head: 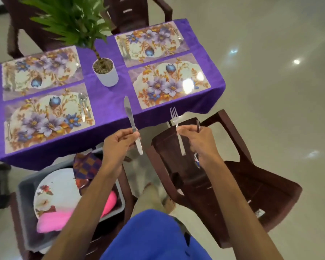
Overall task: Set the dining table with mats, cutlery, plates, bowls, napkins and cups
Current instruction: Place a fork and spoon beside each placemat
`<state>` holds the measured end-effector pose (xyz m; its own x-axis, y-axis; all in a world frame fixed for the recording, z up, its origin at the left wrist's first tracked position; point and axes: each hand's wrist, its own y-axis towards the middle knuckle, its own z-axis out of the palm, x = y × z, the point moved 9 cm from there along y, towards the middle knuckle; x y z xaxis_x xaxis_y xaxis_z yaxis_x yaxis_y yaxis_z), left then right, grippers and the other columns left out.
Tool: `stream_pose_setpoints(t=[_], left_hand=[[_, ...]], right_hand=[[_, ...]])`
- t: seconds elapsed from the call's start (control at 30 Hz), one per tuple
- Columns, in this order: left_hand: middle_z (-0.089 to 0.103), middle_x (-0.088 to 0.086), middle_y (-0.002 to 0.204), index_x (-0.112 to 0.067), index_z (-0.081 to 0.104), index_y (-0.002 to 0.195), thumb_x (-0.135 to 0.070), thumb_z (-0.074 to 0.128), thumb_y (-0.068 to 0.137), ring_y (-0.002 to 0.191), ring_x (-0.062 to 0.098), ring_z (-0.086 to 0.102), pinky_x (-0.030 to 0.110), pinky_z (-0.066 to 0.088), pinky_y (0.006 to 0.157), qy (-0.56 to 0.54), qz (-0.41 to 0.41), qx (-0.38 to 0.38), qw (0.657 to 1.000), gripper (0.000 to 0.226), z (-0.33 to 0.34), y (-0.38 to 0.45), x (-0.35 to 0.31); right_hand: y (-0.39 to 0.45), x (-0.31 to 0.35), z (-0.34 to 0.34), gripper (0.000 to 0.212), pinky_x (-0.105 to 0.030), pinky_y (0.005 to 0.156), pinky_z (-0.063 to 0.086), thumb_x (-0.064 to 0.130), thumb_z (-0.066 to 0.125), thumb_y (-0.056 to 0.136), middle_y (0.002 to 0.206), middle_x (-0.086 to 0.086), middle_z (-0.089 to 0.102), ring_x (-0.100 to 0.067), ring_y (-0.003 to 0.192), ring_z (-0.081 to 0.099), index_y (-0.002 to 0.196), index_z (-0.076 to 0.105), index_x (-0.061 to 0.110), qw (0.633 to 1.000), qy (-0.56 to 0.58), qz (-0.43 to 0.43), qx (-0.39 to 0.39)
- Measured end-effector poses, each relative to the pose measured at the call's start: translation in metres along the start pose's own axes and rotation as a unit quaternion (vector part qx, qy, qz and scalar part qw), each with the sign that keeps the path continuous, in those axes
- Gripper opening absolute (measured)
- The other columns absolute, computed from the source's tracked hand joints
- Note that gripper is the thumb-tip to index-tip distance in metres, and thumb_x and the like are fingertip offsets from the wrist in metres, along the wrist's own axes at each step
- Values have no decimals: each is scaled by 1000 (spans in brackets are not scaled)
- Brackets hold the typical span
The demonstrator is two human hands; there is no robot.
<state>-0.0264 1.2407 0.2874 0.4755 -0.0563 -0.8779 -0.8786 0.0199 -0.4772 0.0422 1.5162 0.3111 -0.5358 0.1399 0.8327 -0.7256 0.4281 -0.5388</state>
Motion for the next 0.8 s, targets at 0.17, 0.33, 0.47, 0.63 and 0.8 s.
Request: stream_pose_setpoints(t=[0.17, 0.33, 0.47, 0.63, 0.8], left_hand=[[81, 9, 100, -6, 76, 114, -13, 82, 90, 99, 27, 78, 37, 64, 87, -22, -36, -9, 999, 25, 3, 28, 0], [81, 9, 100, -8, 77, 108, -13, 87, 84, 96, 26, 79, 40, 62, 90, -19, -79, -19, 997, 26, 2, 100, 1], [81, 9, 99, -9, 78, 107, -15, 86, 85, 98, 27, 78, 38, 62, 88, -3, -117, -8, 993, 25, -1, 178, 5], [81, 0, 95, -17, 80, 105, -20, 87, 84, 92, 16, 78, 32, 63, 80, 40, -132, -6, 990, 22, -10, 269, 9], [81, -12, 90, -28, 81, 100, -29, 88, 83, 85, -1, 74, 28, 55, 79, 81, -126, 11, 989, 19, -12, 318, 7]], right_hand=[[43, 1, 19, 11, -20, 61, 40, 29, 83, 86, 57, 19, 63, 0, 58, 53, 89, 82, 19, 999, -17, 27, 3], [100, 10, 63, 7, -16, 56, 40, 20, 79, 88, 54, 16, 64, 4, 48, 56, 91, 83, 14, 999, -14, 38, 9], [171, 18, 110, 7, -27, 81, 53, 24, 82, 84, 87, 3, 80, -9, 90, 72, 86, 84, 17, 997, -38, 63, -9], [274, 35, 165, 6, -18, 67, 51, 15, 78, 91, 89, -1, 79, -9, 83, 72, 86, 79, 13, 996, -79, 34, -19], [346, 40, 205, 20, -30, 66, 48, 21, 77, 89, 60, 16, 66, -3, 61, 60, 70, 75, 24, 985, -174, -16, 0]])
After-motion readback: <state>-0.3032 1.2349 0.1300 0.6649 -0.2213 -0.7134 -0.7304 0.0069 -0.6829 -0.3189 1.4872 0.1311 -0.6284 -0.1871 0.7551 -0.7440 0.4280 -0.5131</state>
